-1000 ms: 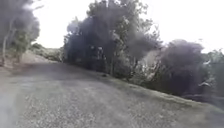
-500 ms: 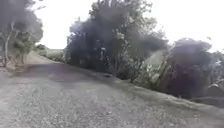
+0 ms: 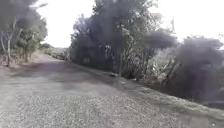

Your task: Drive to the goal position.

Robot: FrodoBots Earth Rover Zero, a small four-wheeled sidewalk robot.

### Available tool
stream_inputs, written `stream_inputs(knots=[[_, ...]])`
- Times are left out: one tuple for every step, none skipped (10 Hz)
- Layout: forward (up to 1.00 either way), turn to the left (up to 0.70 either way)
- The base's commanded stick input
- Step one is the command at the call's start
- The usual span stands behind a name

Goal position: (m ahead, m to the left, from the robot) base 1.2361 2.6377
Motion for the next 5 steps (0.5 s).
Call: stream_inputs(knots=[[0.70,0.35],[0.70,0.35],[0.70,0.35],[0.70,0.35],[0.70,0.35]])
